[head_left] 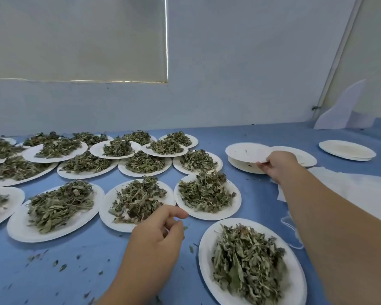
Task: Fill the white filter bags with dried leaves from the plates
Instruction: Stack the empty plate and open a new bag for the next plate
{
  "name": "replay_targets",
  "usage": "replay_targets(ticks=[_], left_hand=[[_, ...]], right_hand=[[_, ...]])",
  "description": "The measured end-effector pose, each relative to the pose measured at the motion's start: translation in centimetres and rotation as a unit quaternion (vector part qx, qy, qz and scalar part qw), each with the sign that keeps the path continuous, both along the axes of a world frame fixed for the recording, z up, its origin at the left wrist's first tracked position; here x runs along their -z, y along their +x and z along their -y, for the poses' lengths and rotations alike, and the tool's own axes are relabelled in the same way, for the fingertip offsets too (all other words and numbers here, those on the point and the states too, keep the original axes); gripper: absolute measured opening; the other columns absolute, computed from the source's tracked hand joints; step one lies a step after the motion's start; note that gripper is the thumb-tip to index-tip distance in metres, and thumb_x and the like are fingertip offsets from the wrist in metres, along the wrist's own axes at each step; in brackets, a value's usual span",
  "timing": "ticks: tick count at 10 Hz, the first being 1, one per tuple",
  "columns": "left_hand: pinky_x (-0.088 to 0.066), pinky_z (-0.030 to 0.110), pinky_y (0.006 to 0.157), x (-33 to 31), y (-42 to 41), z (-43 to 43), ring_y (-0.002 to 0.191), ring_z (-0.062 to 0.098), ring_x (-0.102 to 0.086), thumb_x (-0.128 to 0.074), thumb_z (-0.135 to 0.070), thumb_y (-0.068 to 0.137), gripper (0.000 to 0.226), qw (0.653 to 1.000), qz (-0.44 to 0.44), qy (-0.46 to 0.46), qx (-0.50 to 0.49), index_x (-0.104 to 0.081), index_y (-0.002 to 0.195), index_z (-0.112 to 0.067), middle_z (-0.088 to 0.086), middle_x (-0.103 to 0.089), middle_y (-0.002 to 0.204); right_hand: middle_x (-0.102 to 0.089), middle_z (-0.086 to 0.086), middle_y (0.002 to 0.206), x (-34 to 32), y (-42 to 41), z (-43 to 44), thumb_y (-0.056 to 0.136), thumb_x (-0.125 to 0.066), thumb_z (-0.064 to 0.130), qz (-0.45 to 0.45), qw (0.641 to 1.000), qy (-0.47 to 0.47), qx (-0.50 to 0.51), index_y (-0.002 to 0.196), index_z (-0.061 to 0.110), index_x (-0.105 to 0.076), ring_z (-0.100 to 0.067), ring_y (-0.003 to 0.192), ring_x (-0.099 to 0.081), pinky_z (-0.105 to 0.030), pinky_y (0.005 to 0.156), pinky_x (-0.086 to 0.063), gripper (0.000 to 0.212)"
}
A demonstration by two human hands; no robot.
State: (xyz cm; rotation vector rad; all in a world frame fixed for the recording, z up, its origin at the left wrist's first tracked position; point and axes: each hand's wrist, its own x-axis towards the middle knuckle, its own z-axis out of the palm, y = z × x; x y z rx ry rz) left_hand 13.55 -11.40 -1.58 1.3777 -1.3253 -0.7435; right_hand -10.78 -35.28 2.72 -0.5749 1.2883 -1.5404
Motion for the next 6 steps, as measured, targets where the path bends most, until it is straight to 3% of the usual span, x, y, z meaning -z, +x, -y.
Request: replay_targets(ticks=[1,2,3,4,5,6], left_hand=[[-0.036,0.023,0.050,0.4,0.1,0.2,0.057,0.025,-0.051,-0.050,-0.014,0.095,0.037,1.000,0.018,0.011,0.016,-0.060,0.082,-0.047,-0.002,-0.052,0.056],[-0.041,0.027,0.053,0.6,0.0,0.2,0.072,0.028,-0.061,-0.050,-0.018,0.095,0.032,0.998,0.047,0.018,0.026,-0.058,0.084,-0.048,-0.009,-0.053,0.061],[-0.039,0.021,0.049,0.5,0.0,0.1,0.065,0.023,-0.059,-0.051,-0.018,0.095,0.028,0.998,0.053,0.018,0.025,-0.059,0.084,-0.042,-0.012,-0.053,0.062],[-0.036,0.016,0.043,0.5,0.0,0.0,0.047,0.007,-0.045,-0.051,-0.016,0.094,0.026,0.997,0.068,0.011,0.020,-0.059,0.085,-0.039,-0.006,-0.057,0.067],[-0.037,0.015,0.043,0.5,-0.1,-0.3,0.046,0.003,-0.045,-0.051,-0.019,0.095,0.023,0.994,0.101,0.017,0.029,-0.057,0.088,-0.040,-0.009,-0.059,0.076],[-0.038,0.014,0.043,0.4,-0.2,-0.7,0.047,0.003,-0.047,-0.051,-0.018,0.094,0.024,0.992,0.119,0.017,0.030,-0.056,0.090,-0.041,-0.013,-0.059,0.075]], right_hand=[[-0.056,-0.004,0.085,0.6,-0.5,0.0,0.102,-0.040,0.032,-0.218,0.972,0.075,-0.050,0.121,0.003,-0.057,-0.021,0.076,-0.055,-0.023,0.062,-0.044,0.038],[-0.049,0.002,0.070,1.0,-1.1,-0.1,0.097,-0.041,0.054,-0.516,0.846,0.131,-0.042,0.076,0.015,-0.052,-0.020,0.079,-0.050,-0.023,0.054,-0.028,0.045],[-0.061,0.001,0.096,0.3,-1.2,-1.4,0.094,-0.048,0.053,-0.572,0.807,0.138,-0.044,0.097,0.016,-0.058,-0.020,0.094,-0.056,-0.022,0.071,-0.038,0.038],[-0.062,-0.007,0.106,-1.5,-0.7,-3.1,0.094,-0.055,0.037,-0.512,0.851,0.108,-0.037,0.117,0.009,-0.059,-0.023,0.092,-0.056,-0.021,0.069,-0.043,0.036],[-0.061,-0.006,0.103,-3.6,-1.3,-4.6,0.093,-0.059,0.032,-0.513,0.853,0.087,-0.040,0.112,0.011,-0.060,-0.022,0.094,-0.056,-0.022,0.069,-0.041,0.028],[-0.066,-0.011,0.086,-5.2,-2.4,-6.7,0.093,-0.052,0.016,-0.463,0.882,0.053,-0.062,0.105,0.005,-0.060,-0.025,0.076,-0.063,-0.030,0.069,-0.049,0.018]])
